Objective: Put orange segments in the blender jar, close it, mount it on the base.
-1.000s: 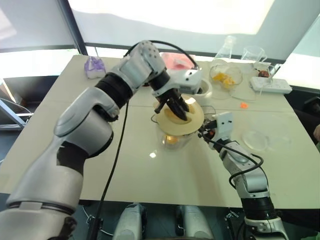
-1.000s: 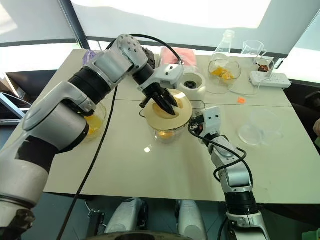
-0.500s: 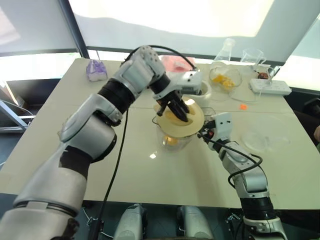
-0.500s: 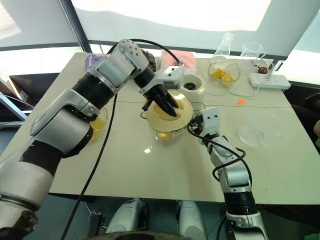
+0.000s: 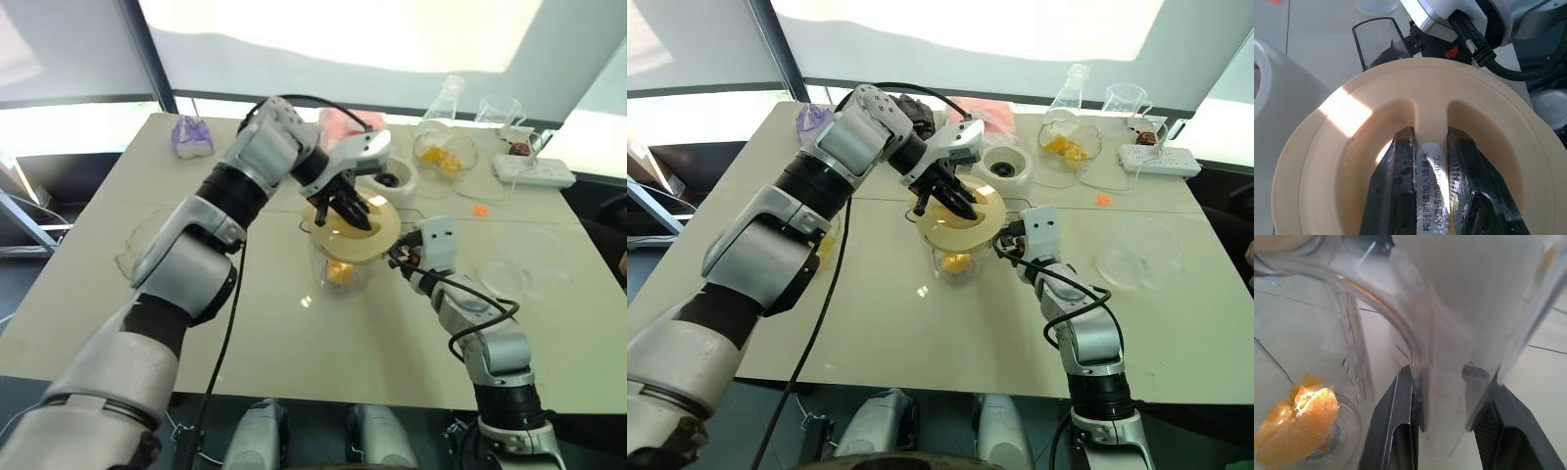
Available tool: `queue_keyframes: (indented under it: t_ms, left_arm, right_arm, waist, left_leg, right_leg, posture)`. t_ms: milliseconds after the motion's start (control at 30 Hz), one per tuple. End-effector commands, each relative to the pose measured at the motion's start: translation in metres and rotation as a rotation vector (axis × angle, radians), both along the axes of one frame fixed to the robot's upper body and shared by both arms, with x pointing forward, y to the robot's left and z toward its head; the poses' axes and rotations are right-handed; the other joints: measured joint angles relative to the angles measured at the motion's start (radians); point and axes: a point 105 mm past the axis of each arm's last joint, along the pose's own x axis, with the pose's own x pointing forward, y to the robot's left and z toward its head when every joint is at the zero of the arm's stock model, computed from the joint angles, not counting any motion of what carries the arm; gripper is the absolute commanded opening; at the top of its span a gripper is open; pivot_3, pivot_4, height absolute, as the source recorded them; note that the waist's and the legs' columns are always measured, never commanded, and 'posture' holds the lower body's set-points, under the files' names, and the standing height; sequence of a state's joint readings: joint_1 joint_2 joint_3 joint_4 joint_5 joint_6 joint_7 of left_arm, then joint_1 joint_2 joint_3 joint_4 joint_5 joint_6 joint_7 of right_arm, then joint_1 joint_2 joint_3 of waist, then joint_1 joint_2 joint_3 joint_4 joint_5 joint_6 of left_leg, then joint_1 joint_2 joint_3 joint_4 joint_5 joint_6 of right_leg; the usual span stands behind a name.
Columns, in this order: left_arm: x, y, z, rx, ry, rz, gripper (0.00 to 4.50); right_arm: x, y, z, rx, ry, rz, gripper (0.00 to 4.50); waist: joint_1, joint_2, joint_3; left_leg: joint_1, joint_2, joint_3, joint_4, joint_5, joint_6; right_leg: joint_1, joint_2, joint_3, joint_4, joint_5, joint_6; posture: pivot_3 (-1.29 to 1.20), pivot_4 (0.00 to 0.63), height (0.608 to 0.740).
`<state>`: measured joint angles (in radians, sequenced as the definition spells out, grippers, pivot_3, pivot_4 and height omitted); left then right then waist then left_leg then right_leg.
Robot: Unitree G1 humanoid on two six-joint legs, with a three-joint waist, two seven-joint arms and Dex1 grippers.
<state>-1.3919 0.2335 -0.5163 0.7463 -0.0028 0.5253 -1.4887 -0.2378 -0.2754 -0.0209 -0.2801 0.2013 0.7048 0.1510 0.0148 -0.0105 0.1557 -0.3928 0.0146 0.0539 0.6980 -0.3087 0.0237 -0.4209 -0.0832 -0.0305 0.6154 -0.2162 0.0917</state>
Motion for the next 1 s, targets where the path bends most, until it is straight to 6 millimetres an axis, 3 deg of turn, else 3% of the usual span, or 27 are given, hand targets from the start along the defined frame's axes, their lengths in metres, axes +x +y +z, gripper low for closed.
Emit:
queue_keyframes:
  t_ms: [33,333,667,1000]
  left_arm:
    - [0.004,0.016,-0.063,0.110,0.151,0.200,0.25]
    - [-0.005,0.020,-0.085,0.137,0.185,0.385,0.25]
    - [0.001,0.023,-0.088,0.136,0.224,0.556,0.25]
    - [0.005,0.021,-0.082,0.118,0.138,0.453,0.25]
  right_arm:
    - [-0.004,-0.007,0.038,-0.043,-0.136,-0.019,0.88]
    - [-0.009,-0.010,0.035,-0.061,-0.119,-0.058,0.88]
    - [-0.008,-0.010,0.035,-0.062,-0.114,-0.063,0.88]
    - [-0.007,-0.010,0.034,-0.066,-0.111,-0.059,0.88]
  waist:
    - [0.001,0.003,-0.002]
    - [0.003,0.011,-0.008]
    - [0.003,0.013,-0.010]
    - [0.003,0.013,-0.010]
  left_leg:
    - [0.001,0.000,-0.001,0.000,0.000,0.000]
    - [0.004,-0.007,-0.007,0.000,0.000,0.000]
    - [0.010,-0.018,-0.017,0.000,-0.001,0.001]
    - [0.009,-0.021,-0.018,0.000,-0.002,0.004]
  right_leg:
    - [0.002,0.000,0.000,-0.001,0.000,0.000]
    - [0.010,-0.005,0.000,-0.003,-0.003,0.005]
    - [0.015,-0.013,-0.001,-0.003,-0.008,0.013]
    - [0.016,-0.016,-0.001,-0.004,-0.010,0.015]
  posture:
    - [0.00,0.150,0.740]
    - [0.00,0.150,0.740]
    - [0.00,0.150,0.740]
    - [0.00,0.150,0.740]
